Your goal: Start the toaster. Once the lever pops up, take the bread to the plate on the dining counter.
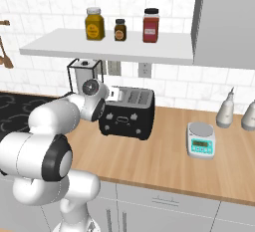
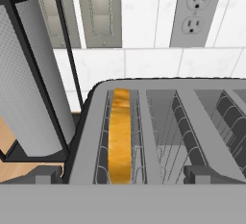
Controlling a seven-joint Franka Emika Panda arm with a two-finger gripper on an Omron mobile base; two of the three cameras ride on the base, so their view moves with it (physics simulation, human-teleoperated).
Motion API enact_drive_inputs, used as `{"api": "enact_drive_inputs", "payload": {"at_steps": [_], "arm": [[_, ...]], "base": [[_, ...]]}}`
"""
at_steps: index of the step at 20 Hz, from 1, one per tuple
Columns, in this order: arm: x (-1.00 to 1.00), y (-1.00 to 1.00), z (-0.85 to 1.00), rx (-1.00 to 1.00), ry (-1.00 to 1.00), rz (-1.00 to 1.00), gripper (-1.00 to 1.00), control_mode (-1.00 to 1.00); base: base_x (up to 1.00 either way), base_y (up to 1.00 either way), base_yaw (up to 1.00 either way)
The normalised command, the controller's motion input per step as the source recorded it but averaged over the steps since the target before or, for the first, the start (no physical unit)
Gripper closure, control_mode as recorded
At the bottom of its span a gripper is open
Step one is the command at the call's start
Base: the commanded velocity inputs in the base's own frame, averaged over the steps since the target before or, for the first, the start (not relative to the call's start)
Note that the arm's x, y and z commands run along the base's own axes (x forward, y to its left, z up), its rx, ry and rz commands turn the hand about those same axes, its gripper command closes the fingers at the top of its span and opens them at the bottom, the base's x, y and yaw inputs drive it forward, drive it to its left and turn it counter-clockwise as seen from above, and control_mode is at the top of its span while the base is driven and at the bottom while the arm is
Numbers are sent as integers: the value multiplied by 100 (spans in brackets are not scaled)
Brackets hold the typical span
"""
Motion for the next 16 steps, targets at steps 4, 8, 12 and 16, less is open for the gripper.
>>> {"api": "enact_drive_inputs", "payload": {"at_steps": [4, 8, 12, 16], "arm": [[0, 0, 0, 0, 0, 0, -100, -100], [0, 0, 0, 0, 0, 0, -100, -100], [0, 0, 0, 0, 0, 0, -100, -100], [0, 0, 0, 0, 0, 0, -100, -100]], "base": [[0, 0, 0], [0, 0, 0], [0, 0, 0], [0, 0, 0]]}}
